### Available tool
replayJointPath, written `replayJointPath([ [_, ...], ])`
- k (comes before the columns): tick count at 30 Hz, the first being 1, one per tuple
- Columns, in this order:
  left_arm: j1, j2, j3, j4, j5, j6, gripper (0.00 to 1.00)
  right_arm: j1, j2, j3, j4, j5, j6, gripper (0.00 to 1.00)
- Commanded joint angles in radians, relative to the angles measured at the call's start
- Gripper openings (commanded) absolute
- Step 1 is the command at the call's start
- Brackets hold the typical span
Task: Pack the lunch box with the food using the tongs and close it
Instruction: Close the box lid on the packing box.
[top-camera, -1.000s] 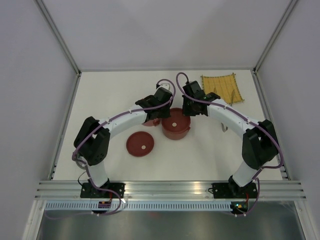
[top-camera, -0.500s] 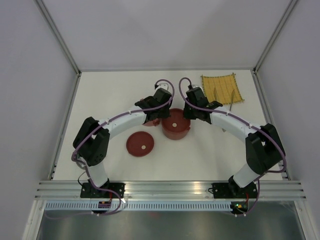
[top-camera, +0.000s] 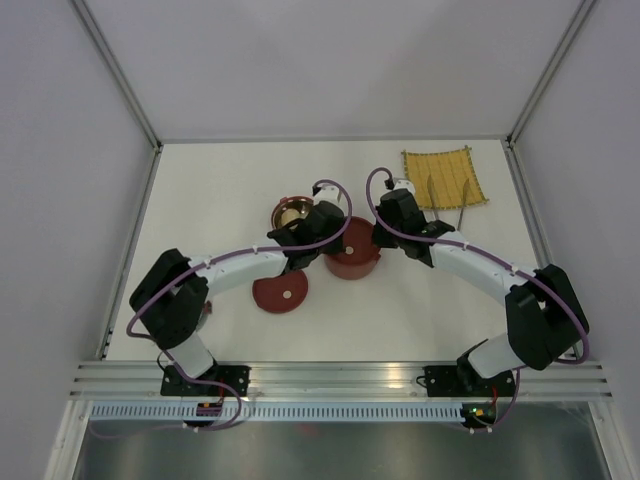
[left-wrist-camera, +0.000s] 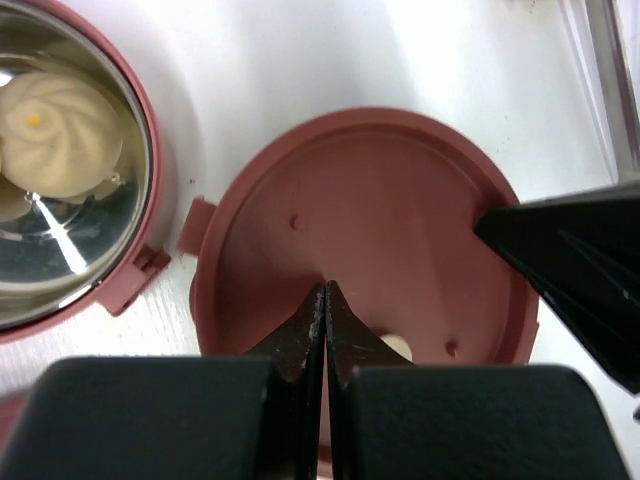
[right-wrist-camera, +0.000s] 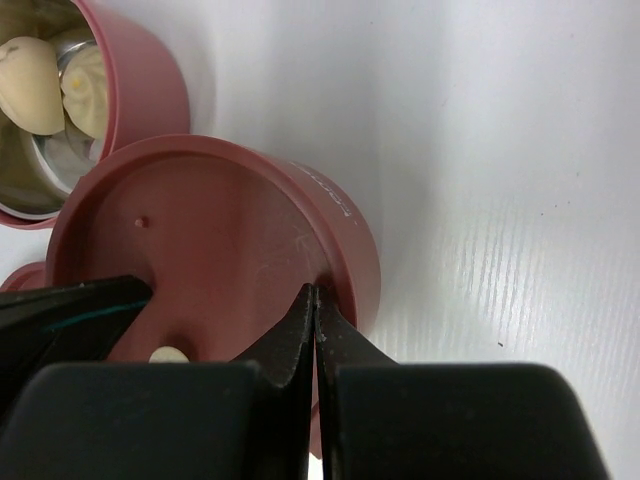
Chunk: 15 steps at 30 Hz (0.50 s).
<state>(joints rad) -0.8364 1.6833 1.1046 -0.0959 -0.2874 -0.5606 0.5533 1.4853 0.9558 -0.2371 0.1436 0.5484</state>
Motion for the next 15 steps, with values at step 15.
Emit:
replayJointPath([
  [15, -0.033, 0.096, -0.029, -0.410, -0.016, -0.131, 0.02, 0.031, 0.027, 0.001, -0.070, -0.007, -0.018, 0.01],
])
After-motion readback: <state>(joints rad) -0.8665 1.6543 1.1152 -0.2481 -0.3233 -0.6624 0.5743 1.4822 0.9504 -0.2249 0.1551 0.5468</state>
